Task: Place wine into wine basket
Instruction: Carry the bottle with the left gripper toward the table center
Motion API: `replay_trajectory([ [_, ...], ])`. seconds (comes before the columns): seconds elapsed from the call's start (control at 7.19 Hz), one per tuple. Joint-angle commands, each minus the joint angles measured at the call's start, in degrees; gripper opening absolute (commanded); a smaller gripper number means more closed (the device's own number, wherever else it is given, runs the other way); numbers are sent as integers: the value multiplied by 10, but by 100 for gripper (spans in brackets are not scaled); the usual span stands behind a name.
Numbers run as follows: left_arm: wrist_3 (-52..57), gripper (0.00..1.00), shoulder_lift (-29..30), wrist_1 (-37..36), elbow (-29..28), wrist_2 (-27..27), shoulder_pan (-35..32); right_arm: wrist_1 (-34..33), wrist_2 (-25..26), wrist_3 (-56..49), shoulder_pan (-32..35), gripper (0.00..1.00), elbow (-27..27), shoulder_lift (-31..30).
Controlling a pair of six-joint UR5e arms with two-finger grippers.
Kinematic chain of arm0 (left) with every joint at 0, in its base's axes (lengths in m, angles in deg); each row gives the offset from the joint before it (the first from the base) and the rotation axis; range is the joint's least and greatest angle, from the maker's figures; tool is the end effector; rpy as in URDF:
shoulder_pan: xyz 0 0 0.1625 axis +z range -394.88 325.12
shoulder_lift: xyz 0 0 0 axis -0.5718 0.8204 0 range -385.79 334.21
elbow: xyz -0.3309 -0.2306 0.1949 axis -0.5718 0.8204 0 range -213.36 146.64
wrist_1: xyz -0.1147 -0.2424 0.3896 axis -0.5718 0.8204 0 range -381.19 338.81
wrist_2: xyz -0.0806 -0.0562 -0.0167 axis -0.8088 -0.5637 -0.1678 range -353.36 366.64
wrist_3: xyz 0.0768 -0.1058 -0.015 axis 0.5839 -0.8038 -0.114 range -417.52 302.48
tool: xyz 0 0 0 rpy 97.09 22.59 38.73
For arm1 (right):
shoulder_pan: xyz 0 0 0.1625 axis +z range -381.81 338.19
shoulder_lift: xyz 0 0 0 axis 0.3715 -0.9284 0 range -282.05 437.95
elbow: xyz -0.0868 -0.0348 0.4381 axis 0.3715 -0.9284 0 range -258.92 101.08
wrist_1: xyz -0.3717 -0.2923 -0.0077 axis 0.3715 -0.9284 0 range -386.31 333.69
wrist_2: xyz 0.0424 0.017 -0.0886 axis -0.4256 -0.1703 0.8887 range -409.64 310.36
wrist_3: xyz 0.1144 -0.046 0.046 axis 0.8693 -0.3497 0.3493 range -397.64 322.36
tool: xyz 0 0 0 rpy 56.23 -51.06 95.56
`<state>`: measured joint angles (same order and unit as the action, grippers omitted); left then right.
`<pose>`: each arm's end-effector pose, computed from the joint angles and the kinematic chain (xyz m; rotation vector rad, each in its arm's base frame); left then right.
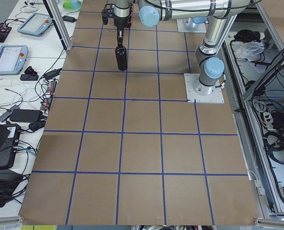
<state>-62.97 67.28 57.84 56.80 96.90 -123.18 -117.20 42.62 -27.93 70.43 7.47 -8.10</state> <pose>-0.1150 -0.5973 0.4672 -0.1955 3.1282 -0.2120 0.1509 -0.5801 0.4762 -0.2024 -3.0967 0.0209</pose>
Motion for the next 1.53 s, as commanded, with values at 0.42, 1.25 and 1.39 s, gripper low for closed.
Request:
replay_trajectory([
  [0.42, -364, 26, 3, -1, 43, 53, -227, -2, -1, 0, 0, 100, 0, 0],
  [1.25, -501, 24, 33, -60, 63, 52, -271, -3, 0, 0, 0, 100, 0, 0],
  [1.39, -501, 24, 36, -62, 63, 53, -271, -6, -1, 0, 0, 100, 0, 0],
])
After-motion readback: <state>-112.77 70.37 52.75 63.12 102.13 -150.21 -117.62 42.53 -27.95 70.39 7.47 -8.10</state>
